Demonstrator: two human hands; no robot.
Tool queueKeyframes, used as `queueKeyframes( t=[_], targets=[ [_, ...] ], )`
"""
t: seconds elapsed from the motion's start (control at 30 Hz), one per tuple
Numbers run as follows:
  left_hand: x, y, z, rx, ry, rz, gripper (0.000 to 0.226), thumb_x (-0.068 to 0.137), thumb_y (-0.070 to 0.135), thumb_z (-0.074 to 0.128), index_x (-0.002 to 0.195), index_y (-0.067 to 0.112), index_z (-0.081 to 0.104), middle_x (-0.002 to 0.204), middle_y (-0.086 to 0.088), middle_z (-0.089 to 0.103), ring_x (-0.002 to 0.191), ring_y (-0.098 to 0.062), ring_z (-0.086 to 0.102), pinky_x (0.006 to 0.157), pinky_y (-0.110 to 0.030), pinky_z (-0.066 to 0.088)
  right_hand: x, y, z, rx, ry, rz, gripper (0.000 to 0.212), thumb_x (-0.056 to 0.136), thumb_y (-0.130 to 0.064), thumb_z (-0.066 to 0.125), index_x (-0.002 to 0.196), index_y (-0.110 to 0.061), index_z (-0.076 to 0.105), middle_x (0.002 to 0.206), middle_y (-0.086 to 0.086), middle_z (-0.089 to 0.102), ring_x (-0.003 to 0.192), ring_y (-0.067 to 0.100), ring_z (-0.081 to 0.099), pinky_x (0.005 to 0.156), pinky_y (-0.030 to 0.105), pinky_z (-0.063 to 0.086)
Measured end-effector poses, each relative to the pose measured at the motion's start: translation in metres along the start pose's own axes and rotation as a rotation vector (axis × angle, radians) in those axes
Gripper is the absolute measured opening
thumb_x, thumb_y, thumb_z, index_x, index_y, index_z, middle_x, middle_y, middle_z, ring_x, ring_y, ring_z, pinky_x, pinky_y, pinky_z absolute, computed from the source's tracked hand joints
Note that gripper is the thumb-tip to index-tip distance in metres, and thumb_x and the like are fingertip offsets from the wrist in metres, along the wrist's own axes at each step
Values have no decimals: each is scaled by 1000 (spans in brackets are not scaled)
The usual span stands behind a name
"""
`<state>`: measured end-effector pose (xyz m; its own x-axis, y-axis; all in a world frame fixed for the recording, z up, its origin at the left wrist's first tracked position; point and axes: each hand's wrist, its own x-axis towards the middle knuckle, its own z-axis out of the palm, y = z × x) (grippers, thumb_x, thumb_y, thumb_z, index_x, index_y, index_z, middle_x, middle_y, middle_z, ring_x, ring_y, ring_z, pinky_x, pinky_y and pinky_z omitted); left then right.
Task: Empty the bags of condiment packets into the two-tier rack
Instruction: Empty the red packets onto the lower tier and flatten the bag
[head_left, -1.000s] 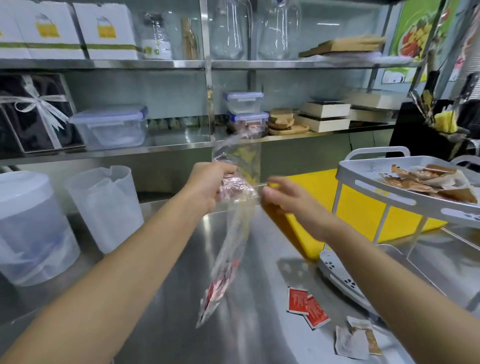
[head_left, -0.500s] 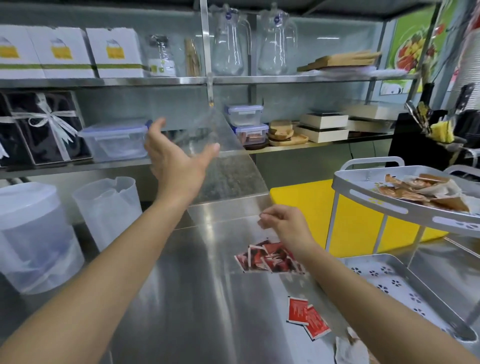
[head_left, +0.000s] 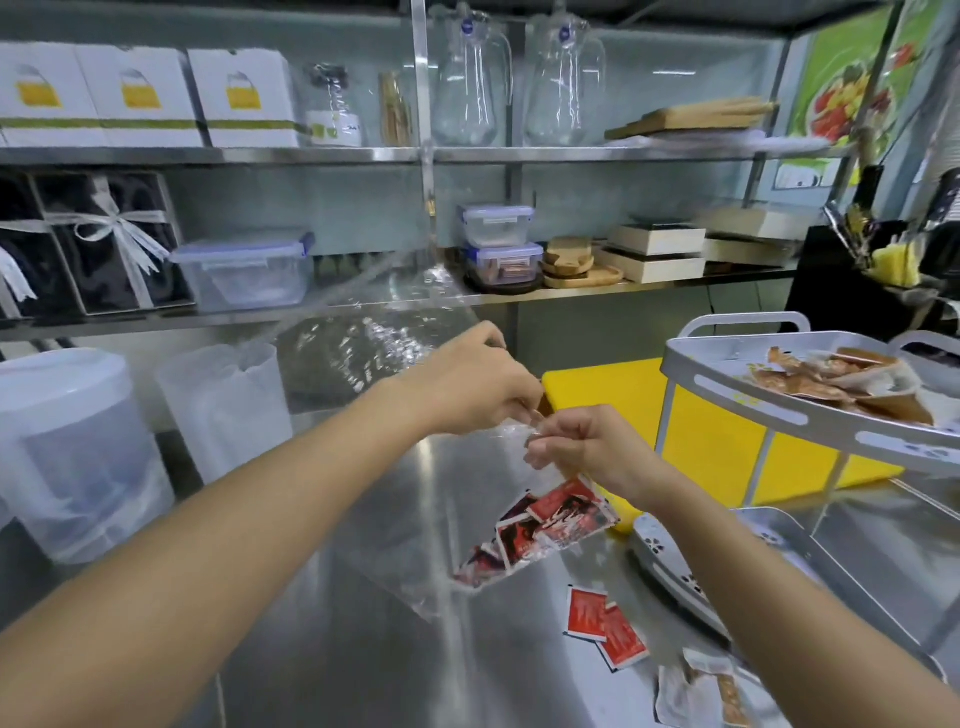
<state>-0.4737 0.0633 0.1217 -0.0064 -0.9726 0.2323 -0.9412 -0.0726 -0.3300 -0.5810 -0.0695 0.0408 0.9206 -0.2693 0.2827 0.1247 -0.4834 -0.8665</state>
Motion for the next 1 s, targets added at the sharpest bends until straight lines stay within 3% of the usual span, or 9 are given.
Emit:
queueKeyframes(
  t=[0.17, 0.23, 0.37, 0.53, 0.67, 0.77, 0.83, 0.9, 1.0],
  targets=[
    [-2, -14, -9, -81, 46, -85, 15, 88, 35, 54, 87, 27, 66, 80, 13, 68, 81, -12, 54, 99, -34, 31, -25, 18, -17, 84, 76, 112, 9, 78, -10, 69, 69, -11, 71, 56, -9, 69, 55, 1, 62, 54, 13, 48],
    [-2, -17, -15, -148, 71, -111, 12, 86, 34, 58, 85, 27, 68, 69, 13, 65, 74, -10, 54, 91, -28, 33, -34, 23, -24, 109, 94, 133, 16, 79, -11, 67, 67, -20, 72, 59, -11, 72, 58, -1, 64, 53, 10, 47],
    [-3, -17, -20, -216, 75, -175, 9, 84, 32, 61, 82, 27, 69, 68, 14, 65, 69, -6, 52, 76, -23, 27, -42, 29, -32, 104, 122, 133, 20, 82, -9, 64, 73, -24, 73, 63, -14, 73, 60, -5, 62, 54, 8, 46],
    [-5, -19, -18, -191, 18, -198, 10, 85, 32, 59, 82, 26, 68, 65, 16, 60, 72, -10, 55, 81, -26, 30, -37, 25, -34, -64, 147, 118, 12, 84, -12, 62, 80, -14, 72, 76, -1, 71, 61, -9, 59, 55, 4, 42],
    [-11, -34, -18, -252, 86, -292, 9, 84, 32, 61, 78, 28, 67, 62, 21, 58, 73, -11, 58, 83, -31, 37, -28, 9, -40, -82, 376, -42, 10, 84, -13, 62, 79, -14, 71, 75, -1, 70, 74, 8, 62, 73, 18, 47],
    [-16, -41, -11, -229, 93, -348, 10, 84, 31, 61, 77, 27, 67, 63, 18, 60, 73, -11, 58, 96, -38, 33, -20, -3, -37, -225, 377, -94, 13, 87, -14, 59, 77, -15, 68, 71, -1, 68, 72, 14, 62, 69, 23, 46],
    [-18, -42, -2, -218, 132, -380, 10, 85, 32, 60, 77, 27, 66, 60, 21, 55, 73, -14, 56, 93, -37, 34, -16, -5, -35, -322, 381, -112, 15, 88, -15, 58, 78, -10, 69, 71, 3, 68, 70, 17, 61, 66, 21, 44],
    [-18, -44, 2, -267, 225, -418, 10, 85, 33, 59, 77, 30, 65, 60, 23, 52, 72, -15, 52, 88, -37, 37, -13, -7, -36, -266, 473, -144, 15, 88, -16, 57, 78, -13, 68, 67, -5, 64, 68, 9, 59, 61, 12, 40],
    [-15, -43, 7, -214, 185, -419, 12, 87, 34, 56, 79, 29, 63, 67, 16, 60, 73, -14, 50, 98, -38, 31, -7, -8, -35, -283, 412, -105, 17, 88, -16, 57, 74, -15, 66, 65, -3, 63, 68, 13, 59, 66, 26, 45]
  ],
)
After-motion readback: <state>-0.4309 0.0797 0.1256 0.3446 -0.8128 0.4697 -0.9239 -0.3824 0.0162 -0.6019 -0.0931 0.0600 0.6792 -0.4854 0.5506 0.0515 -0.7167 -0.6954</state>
